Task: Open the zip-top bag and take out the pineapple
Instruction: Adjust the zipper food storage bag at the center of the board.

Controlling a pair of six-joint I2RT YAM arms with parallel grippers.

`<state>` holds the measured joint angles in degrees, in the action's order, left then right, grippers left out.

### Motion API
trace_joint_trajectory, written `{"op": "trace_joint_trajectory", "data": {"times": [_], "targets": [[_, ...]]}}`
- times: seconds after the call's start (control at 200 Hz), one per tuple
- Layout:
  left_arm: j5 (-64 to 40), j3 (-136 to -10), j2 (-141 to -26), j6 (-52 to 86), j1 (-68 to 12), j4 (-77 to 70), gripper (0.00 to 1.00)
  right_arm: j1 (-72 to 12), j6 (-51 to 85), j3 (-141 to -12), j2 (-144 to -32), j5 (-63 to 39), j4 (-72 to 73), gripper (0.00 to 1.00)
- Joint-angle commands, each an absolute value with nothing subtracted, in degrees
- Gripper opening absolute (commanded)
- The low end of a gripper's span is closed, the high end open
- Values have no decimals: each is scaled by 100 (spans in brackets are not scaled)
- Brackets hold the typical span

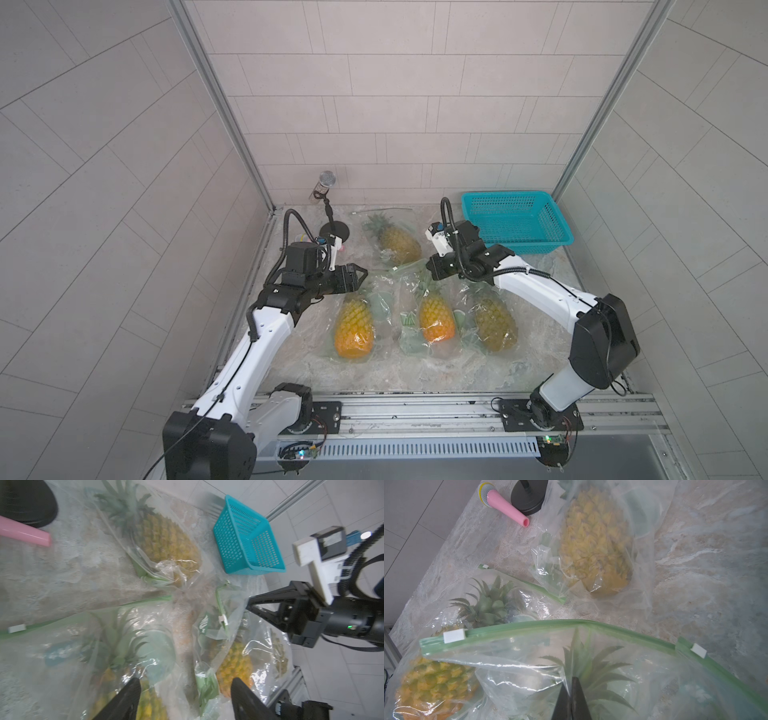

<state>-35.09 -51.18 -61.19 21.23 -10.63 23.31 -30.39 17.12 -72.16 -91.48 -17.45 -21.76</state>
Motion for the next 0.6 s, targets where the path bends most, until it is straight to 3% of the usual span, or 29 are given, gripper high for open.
{"op": "trace_joint_trajectory", "data": {"times": [0.0,0.13,0.59], "targets": [[-3861,-5261,-6159,2488,-1280,1919,68,-3091,1939,-7142,-8909,-1591,-1603,0],[-3806,-5186,-6294,2762,-1510,1512,61,-3128,1987,-7119,-8917,-1609,-1530,0],[-3494,-5088,-7021,3378,-1916,769,49,-3193,2167,-6970,-8910,-1620,-1267,0]]}}
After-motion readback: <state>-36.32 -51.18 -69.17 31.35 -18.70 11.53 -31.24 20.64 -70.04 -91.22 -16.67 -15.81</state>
